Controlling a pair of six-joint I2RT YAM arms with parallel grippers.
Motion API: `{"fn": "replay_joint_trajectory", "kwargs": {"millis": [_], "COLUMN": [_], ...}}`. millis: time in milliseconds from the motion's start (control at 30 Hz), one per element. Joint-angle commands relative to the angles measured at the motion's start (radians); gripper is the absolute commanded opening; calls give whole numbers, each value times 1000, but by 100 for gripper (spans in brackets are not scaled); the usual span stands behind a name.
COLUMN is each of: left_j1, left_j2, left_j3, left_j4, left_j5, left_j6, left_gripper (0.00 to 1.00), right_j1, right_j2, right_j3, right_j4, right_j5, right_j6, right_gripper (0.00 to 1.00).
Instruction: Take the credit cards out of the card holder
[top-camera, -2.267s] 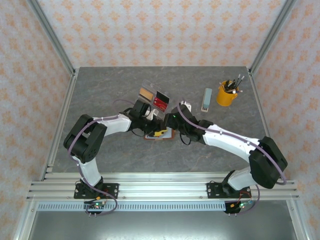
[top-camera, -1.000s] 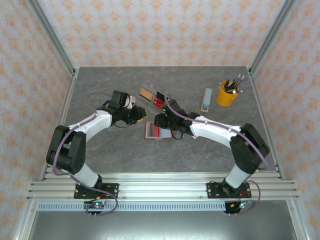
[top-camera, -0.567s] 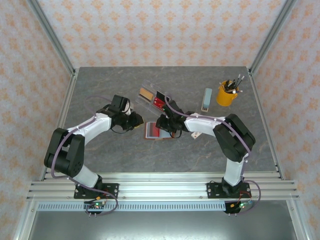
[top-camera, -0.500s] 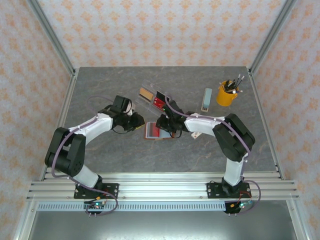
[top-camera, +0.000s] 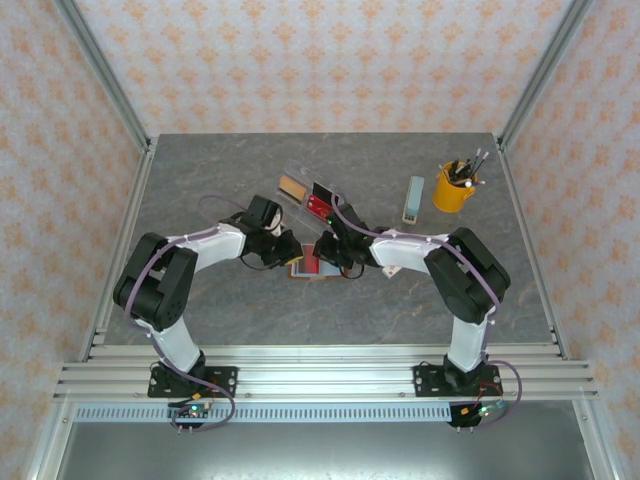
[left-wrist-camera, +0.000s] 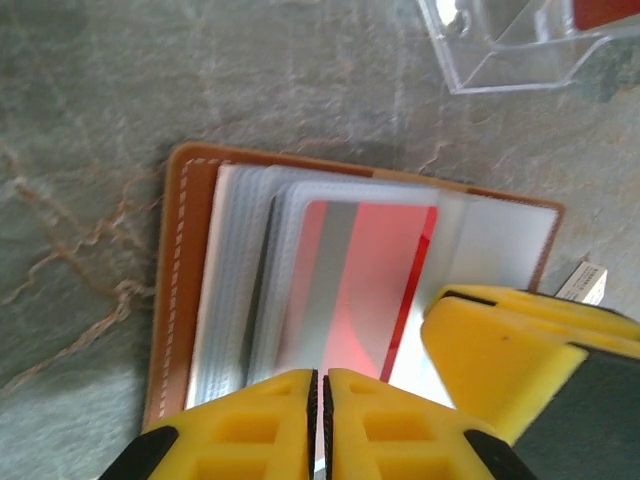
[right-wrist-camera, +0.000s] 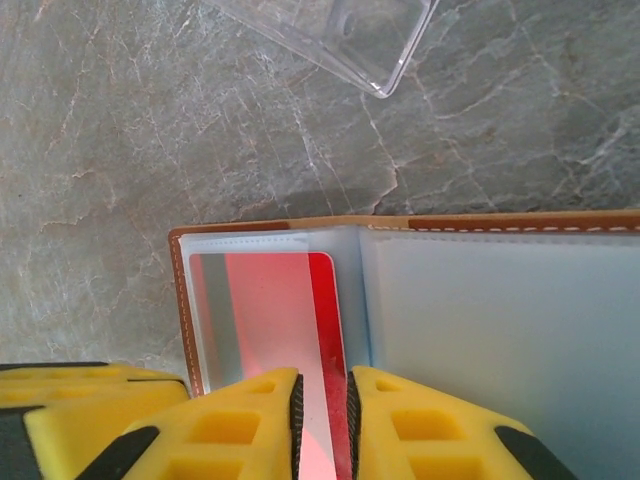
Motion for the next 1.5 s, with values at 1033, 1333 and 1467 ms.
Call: {"fn": "replay_joint_trajectory", "kwargs": {"millis": [1033, 1333, 1467], "left_j1": [-12, -12, -12], "left_j2": [79, 81, 65], "left_j3": [-28, -33, -25], "left_j4": [-9, 7, 5], "left_j5": [-86, -65, -57], "left_j6": [-12, -12, -11], "left_gripper": [13, 13, 13], "right_j1": [-6, -6, -6], "right_j2": [50, 49, 46], "right_j3": [-60, -70, -69], "right_j4": [138, 164, 141], "right_j5": [-108, -135, -123], "right_j6": [-30, -41, -55], "right_gripper": [17, 14, 11]}}
